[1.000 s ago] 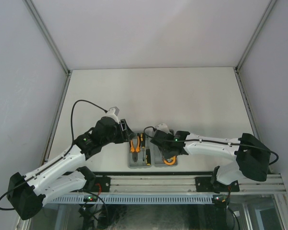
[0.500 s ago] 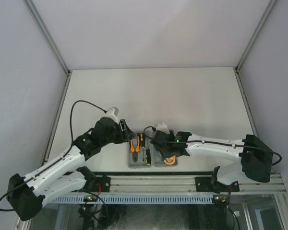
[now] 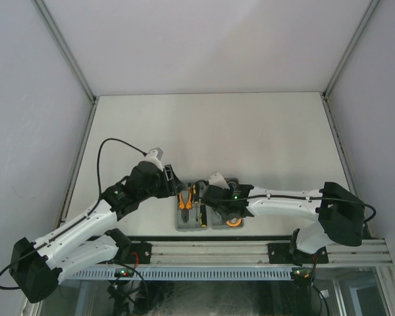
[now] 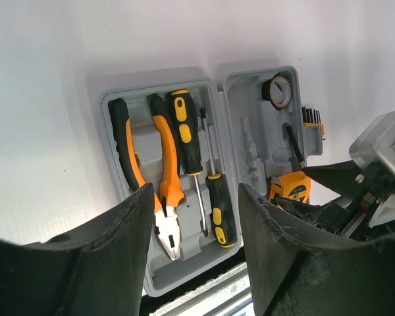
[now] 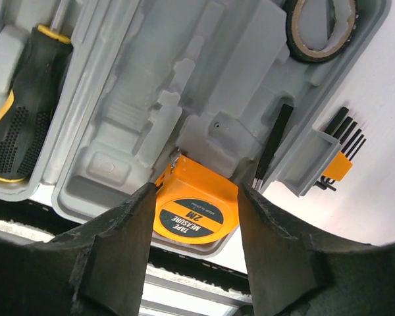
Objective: Sort the tools into containers
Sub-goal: Adjust the engineering item in the storage box.
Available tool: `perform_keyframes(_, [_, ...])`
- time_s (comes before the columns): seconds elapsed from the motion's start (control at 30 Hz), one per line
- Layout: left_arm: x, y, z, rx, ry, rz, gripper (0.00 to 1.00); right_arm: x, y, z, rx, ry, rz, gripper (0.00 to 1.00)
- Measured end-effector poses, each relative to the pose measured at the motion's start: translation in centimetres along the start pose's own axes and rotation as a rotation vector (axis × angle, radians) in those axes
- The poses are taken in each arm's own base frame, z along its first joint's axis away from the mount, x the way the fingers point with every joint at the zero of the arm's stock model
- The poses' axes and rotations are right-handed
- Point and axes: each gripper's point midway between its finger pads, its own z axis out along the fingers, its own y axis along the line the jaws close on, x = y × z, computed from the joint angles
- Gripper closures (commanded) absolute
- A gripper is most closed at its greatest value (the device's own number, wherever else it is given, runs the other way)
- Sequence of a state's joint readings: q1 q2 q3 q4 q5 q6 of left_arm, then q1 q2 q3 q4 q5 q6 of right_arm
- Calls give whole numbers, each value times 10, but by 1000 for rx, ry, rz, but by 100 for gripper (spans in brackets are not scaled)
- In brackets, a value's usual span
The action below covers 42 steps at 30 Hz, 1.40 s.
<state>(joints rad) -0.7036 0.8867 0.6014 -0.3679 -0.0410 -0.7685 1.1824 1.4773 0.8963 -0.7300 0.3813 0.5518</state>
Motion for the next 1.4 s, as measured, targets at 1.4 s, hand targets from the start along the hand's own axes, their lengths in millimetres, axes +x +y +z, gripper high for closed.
perform_keyframes(1.4, [2, -3, 4, 10, 13, -7, 43, 3, 0, -7, -25, -37, 94, 50])
